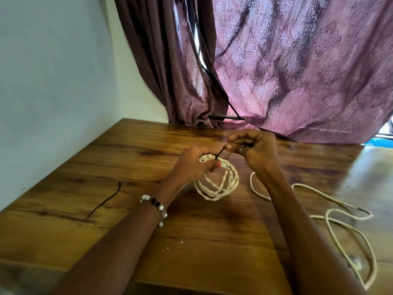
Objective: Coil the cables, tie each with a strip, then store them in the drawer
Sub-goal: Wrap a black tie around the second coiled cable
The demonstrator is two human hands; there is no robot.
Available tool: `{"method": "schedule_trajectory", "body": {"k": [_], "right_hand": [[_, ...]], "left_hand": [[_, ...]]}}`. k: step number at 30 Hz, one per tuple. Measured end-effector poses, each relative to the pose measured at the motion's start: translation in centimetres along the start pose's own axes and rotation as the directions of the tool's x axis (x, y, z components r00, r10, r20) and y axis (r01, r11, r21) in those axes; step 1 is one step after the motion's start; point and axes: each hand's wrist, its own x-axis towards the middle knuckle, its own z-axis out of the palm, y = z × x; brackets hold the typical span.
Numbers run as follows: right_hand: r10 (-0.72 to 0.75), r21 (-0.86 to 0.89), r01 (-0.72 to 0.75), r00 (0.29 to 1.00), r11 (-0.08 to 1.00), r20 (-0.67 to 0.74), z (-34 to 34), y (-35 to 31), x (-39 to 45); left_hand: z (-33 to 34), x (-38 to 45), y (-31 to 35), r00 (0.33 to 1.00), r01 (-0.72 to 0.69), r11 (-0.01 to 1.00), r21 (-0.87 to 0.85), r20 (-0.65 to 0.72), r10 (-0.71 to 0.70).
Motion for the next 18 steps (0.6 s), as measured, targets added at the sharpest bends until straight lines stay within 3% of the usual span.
{"method": "schedule_trajectory", "body": {"k": [4,7,12,14,18], "right_hand": [[-0.054,-0.141,0.070,0.991,0.987,0.119,0.3,-0.1,-0.4],[-0.150,-0.357,0.248,0.948,0.900,0.279,1.0,-0.3,-0.7],[-0.159,-0.506,0.366,0.900,0.781,0.406,1.8,0.2,-0.7],[-0.211,-0.547,0.432,0.882,0.717,0.421,2.0,0.6,-0.8],[-0.327,-0.587,0.548,0.834,0.596,0.445,3.0,0.8,-1.2]], "left_hand": [[0.4,0.0,-0.5,0.996,-0.009,0.997,-0.073,-0.094,0.002],[0.3,0.0,-0.7,0.990,0.073,0.969,-0.235,-0.103,-0.099],[-0.7,0.0,-0.4,0.939,0.280,0.728,-0.626,0.020,-0.344],[-1.0,0.2,-0.6,0.927,0.297,0.700,-0.650,0.020,-0.375],[-1.4,0.1,-1.1,0.939,0.273,0.741,-0.614,0.003,-0.343]]}}
